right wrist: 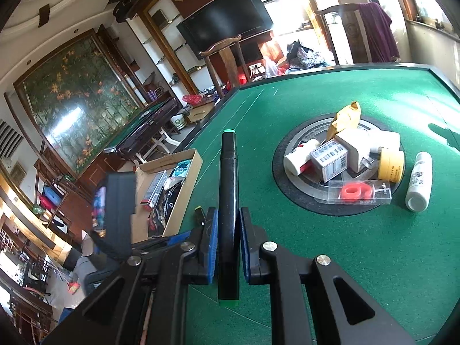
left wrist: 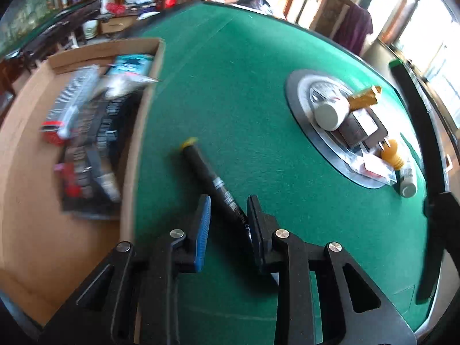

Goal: Organize objects
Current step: 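Carry both held markers over to the cardboard box, then open both tools to drop the markers into the cardboard box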

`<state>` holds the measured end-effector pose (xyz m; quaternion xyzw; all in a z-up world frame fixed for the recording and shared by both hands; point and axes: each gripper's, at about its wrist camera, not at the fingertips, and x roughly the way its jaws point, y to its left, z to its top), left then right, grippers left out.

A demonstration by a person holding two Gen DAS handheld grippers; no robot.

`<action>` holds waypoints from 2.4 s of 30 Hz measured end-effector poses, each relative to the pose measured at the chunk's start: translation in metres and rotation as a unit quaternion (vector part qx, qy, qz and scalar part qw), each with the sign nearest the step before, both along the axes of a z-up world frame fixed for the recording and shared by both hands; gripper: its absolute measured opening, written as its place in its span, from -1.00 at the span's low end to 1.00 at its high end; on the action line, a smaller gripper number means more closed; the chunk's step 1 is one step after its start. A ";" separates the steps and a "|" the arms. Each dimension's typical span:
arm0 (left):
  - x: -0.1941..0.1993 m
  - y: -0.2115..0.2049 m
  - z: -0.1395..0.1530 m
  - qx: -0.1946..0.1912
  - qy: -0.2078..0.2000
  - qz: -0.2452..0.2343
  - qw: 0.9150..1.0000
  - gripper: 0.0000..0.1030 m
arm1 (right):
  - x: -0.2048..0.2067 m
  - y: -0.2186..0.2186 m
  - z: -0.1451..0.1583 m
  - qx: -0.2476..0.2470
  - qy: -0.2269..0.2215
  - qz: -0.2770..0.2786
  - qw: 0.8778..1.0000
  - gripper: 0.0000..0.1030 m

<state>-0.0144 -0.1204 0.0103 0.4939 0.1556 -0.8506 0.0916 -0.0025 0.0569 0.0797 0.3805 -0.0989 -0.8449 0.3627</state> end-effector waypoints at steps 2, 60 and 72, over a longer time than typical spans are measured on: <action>-0.001 0.008 -0.002 -0.019 -0.001 -0.013 1.000 -0.56 | -0.002 0.003 0.002 -0.002 -0.001 -0.006 1.000 -0.76; 0.058 -0.249 0.018 0.090 0.064 0.079 0.991 -0.72 | -0.045 -0.333 -0.040 0.097 -0.151 0.087 0.980 -0.75; 0.059 -0.256 0.016 0.109 0.077 0.085 0.987 -0.72 | -0.042 -0.322 -0.040 0.089 -0.160 0.090 0.979 -0.71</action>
